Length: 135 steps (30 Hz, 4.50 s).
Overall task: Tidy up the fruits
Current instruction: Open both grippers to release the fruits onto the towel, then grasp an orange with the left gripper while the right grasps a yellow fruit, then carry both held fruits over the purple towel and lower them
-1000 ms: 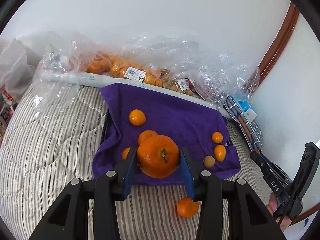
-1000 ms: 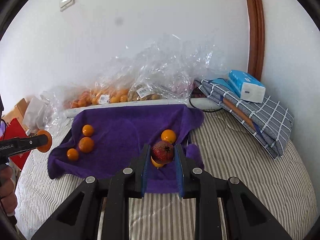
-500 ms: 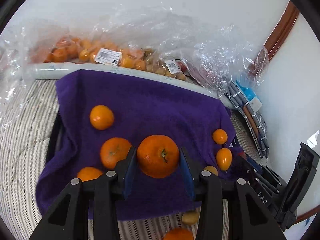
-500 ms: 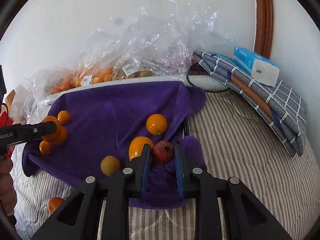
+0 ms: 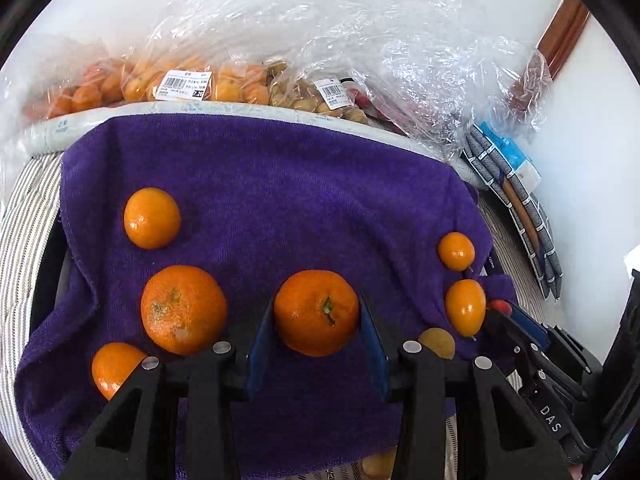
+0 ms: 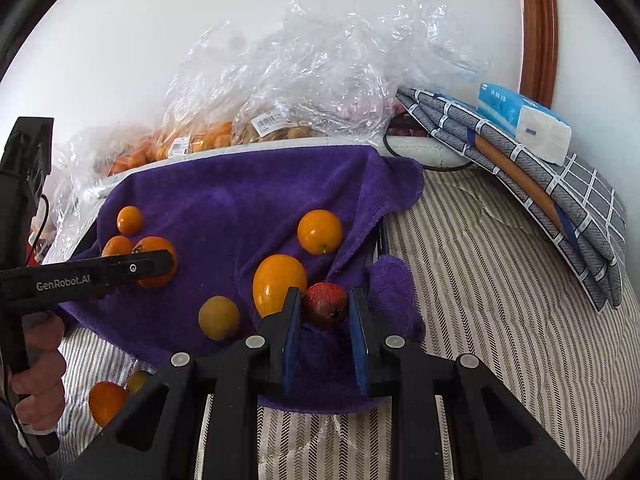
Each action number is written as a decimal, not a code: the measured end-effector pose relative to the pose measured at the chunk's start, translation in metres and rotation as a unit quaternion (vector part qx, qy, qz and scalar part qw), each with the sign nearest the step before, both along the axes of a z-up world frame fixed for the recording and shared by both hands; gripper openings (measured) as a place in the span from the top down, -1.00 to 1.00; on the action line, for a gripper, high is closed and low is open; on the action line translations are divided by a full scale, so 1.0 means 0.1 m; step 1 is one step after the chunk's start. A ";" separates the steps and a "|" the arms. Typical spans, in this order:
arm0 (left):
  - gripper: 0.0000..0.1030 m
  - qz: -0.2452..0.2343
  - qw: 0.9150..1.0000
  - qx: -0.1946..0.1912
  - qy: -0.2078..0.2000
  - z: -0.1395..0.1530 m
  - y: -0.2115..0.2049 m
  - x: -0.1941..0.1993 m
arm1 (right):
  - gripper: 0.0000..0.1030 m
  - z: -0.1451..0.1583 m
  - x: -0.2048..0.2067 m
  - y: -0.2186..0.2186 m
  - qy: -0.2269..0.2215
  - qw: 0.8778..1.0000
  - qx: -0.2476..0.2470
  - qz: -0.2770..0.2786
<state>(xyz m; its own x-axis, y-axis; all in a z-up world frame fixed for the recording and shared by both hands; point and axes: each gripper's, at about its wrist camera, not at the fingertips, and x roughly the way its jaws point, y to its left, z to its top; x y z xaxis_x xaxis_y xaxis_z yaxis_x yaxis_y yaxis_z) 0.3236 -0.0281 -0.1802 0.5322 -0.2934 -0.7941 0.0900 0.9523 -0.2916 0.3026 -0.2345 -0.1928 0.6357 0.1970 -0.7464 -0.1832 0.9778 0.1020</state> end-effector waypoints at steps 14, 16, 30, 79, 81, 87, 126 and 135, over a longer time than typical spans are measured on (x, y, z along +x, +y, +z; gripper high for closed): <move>0.21 0.014 1.000 0.013 -0.021 0.37 0.17 -0.38 | 0.19 0.39 -0.42 -0.01 -0.028 0.999 -0.006 -0.016; 0.21 0.019 0.999 0.020 -0.032 0.51 0.23 -0.53 | 0.19 0.48 -0.52 0.00 -0.031 0.999 -0.006 -0.017; 0.21 0.018 0.995 0.019 -0.092 0.95 0.48 -1.51 | 0.19 0.86 -1.37 0.09 -0.059 0.998 -0.014 -0.031; 0.25 0.011 0.998 0.049 -0.036 0.09 0.54 -1.50 | 0.32 0.11 -1.43 0.26 -0.011 0.999 -0.042 0.001; 0.25 0.022 0.998 0.052 -0.042 0.14 0.66 -1.54 | 0.32 0.10 -1.38 0.35 -0.005 0.999 -0.034 0.009; 0.25 0.047 0.996 0.049 -0.054 0.20 0.98 -1.57 | 0.32 0.05 -1.22 0.68 -0.003 0.999 -0.032 0.030; 0.25 0.066 0.996 0.027 -0.047 0.36 1.08 -1.72 | 0.50 0.08 -1.18 0.75 0.011 1.000 -0.002 0.027; 0.25 0.068 0.996 0.013 -0.055 0.67 0.85 -1.92 | 0.50 0.51 -1.57 0.34 -0.014 1.000 0.000 0.002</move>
